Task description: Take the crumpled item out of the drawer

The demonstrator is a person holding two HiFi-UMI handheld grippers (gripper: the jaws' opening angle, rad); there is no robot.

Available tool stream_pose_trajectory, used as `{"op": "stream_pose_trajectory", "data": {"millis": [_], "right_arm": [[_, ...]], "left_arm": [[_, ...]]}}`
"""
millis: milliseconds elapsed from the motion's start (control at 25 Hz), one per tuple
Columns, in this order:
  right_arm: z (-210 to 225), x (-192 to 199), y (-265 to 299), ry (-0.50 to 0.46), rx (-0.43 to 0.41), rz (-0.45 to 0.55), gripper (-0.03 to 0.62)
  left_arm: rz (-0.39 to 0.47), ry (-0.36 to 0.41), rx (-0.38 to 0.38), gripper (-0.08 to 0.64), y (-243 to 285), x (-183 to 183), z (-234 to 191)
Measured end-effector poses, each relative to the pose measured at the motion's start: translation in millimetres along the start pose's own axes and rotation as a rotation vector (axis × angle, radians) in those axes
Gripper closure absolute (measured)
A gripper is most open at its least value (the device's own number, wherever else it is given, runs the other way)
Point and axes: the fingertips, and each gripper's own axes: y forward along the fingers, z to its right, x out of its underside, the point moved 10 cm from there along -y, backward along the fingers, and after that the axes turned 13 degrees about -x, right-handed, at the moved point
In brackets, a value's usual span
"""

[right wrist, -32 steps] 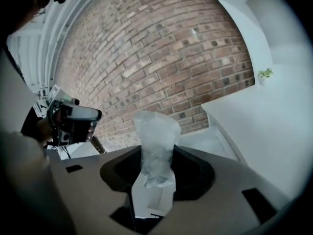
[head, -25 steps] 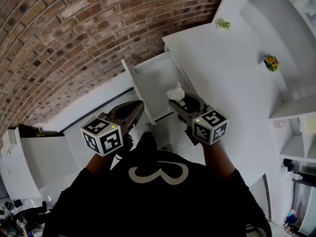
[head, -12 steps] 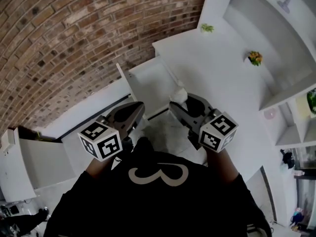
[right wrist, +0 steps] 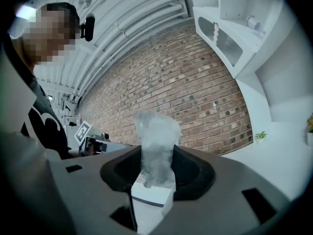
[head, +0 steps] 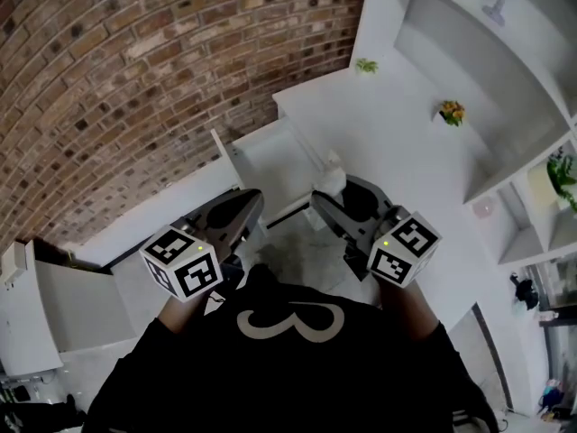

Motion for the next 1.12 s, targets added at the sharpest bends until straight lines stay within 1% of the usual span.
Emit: {"op": "stream_pose_trajectory", "data": {"millis": [120,280,480,680,840,1120], "right_arm": [[-4.9,-4.5,-3.9,-0.016,-0.007,0.017,0.410],[-6.5,-3.8,-6.4,-0.011,-0.011,0.027,0.410],[-4.2,-0.2,-6.5,-0.006,-0.008,0.019,0.410],[1.0,2.1,-8.0,-0.009,0.001,0.018,0.411],[3.5,2.9,-13.1,-0.016,0.015,0.029,0.411],[-0.7,1.8,-16.0,-0.018,0.018,0.033,0.411]], "left_arm": [[0.014,0.007,0.004,0.557,-1.9,-1.6,4.2],[0.026,0.008,0.009,0.557,-2.0,-1.3,4.9],[0.021,0.009,0.012,0.557,2.0,-0.1,3.6],[0.012,0.039,0.041,0.557,12.6,4.0,6.0],[0.021,0.054,0.056,0.557,18.8,3.2,9.9],[0.019,0.058,0.052,0.557,12.4,0.9,14.8]]}}
